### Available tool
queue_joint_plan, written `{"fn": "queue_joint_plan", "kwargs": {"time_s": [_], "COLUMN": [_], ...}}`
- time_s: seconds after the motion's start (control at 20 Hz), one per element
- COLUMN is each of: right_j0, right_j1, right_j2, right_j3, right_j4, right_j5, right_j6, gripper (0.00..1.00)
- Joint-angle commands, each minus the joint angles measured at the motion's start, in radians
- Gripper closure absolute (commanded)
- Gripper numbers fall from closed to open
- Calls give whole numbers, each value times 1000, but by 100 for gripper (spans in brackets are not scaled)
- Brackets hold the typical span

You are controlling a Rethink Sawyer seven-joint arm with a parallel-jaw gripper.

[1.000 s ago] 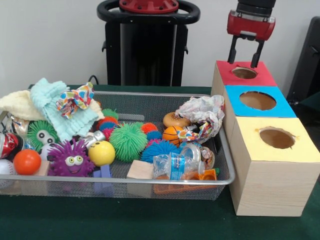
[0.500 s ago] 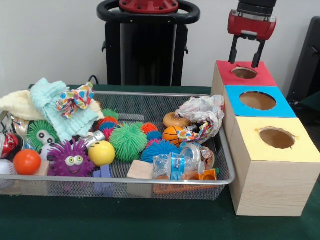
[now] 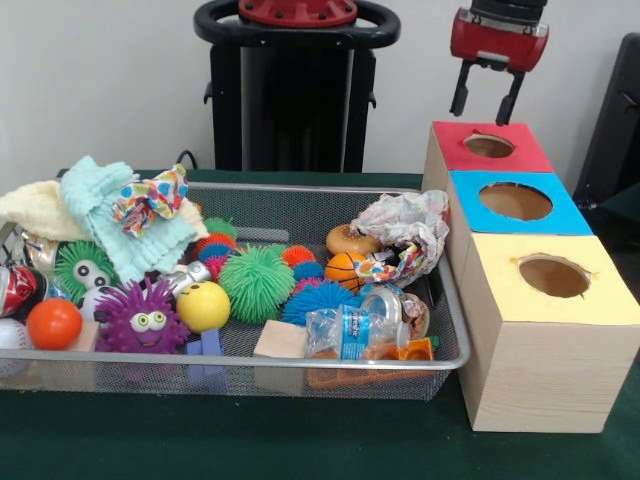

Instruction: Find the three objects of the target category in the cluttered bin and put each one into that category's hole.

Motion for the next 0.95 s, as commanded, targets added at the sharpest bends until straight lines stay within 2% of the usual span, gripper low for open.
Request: {"fn": "queue_joint_plan", "kwargs": {"time_s": [0.05,0.2,0.35,0.45,0.65,0.95], "right_j0": [-41,-36,-66,-69,-86,-72], "right_j1": [-18,-38,-64,-64,-66,-75], "right_j2": [-5,-12,18,13,22,-3], "right_j3": [-83,-99,-117,-134,-138,-164], "right_j4": [-44,-43,-35,-39,-46,-69], "right_j5": [101,143,195,216,220,254], "right_j6": [106,112,89,91,80,98], "gripper": [0,0,0,0,0,0]}}
